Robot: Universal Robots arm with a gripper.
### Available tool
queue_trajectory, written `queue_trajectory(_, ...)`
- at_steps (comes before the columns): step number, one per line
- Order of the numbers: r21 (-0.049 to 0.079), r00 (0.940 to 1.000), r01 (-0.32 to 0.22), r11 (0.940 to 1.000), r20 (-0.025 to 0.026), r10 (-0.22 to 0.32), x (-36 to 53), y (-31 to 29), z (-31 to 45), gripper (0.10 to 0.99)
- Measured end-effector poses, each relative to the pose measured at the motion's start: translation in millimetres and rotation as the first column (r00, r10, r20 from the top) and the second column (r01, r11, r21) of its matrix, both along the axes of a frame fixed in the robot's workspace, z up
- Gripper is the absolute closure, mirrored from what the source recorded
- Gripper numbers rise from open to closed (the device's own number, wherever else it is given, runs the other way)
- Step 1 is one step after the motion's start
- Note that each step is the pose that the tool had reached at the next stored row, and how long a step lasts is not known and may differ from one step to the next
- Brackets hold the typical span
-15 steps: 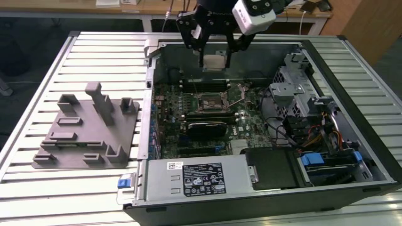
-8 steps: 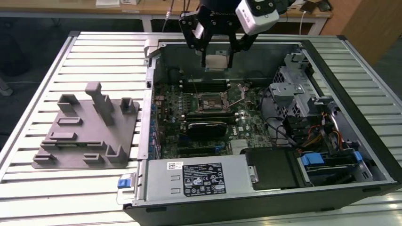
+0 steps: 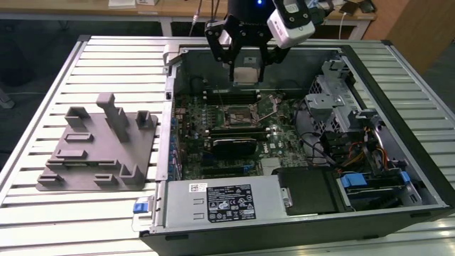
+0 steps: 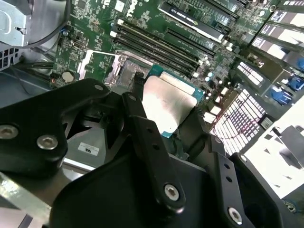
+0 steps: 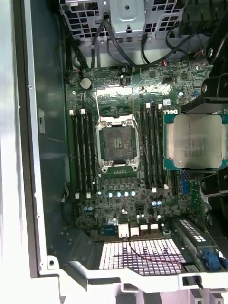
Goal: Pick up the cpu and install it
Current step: 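Pick up the cpu and move it towards the insertion slot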
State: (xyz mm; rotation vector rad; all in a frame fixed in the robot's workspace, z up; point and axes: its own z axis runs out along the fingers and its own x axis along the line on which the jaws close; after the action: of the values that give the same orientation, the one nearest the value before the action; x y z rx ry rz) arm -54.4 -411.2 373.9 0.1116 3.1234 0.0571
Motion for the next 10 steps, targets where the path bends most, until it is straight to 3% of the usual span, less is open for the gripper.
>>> queue_trajectory(10,-0.001,1.0000,0.000,1.0000,-0.0002,0.000,4.3,0.0,-14.1,0.545)
